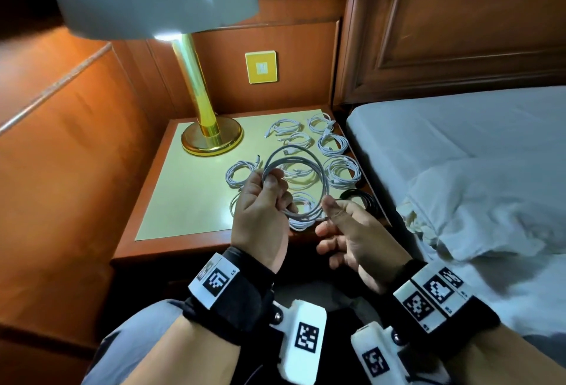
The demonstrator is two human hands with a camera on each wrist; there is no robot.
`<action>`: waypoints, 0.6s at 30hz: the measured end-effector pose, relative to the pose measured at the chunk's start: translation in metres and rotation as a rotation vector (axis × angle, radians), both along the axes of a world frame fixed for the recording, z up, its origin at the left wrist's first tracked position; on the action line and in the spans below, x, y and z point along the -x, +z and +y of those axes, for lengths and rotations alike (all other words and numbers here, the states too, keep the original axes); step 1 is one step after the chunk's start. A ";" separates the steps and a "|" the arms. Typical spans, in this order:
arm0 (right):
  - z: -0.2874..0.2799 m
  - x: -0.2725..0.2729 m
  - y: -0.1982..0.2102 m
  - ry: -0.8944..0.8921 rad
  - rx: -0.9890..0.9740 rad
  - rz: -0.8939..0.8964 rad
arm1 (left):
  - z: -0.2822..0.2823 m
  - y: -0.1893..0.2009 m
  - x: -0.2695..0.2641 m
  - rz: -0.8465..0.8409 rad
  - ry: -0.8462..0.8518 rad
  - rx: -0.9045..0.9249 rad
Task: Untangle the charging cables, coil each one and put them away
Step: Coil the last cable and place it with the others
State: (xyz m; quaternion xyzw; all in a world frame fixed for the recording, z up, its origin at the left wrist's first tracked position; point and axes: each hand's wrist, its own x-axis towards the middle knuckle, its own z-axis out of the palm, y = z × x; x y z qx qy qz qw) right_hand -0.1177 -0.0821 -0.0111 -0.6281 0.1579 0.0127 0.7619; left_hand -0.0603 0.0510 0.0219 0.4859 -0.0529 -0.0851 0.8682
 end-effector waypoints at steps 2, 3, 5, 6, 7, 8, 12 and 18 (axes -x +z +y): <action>-0.001 -0.001 0.001 0.009 -0.085 0.018 | -0.001 0.000 0.000 -0.008 -0.007 0.014; -0.002 -0.001 0.000 -0.010 -0.142 -0.006 | -0.002 -0.001 0.002 -0.007 -0.008 0.013; -0.005 -0.003 -0.001 -0.089 -0.175 -0.086 | -0.004 -0.003 0.003 -0.003 -0.005 0.004; -0.007 -0.004 0.000 -0.138 -0.140 -0.119 | -0.005 -0.005 0.004 0.001 -0.002 -0.013; -0.007 -0.004 0.000 -0.176 -0.086 -0.149 | -0.006 -0.007 0.004 0.010 0.002 -0.039; -0.008 -0.004 0.000 -0.194 -0.028 -0.177 | -0.007 -0.009 0.005 0.021 0.004 -0.069; -0.007 0.000 0.002 -0.188 0.119 -0.259 | -0.014 -0.016 0.012 0.061 0.025 -0.155; -0.008 -0.003 0.003 -0.231 0.118 -0.284 | -0.018 -0.020 0.014 0.091 0.011 -0.144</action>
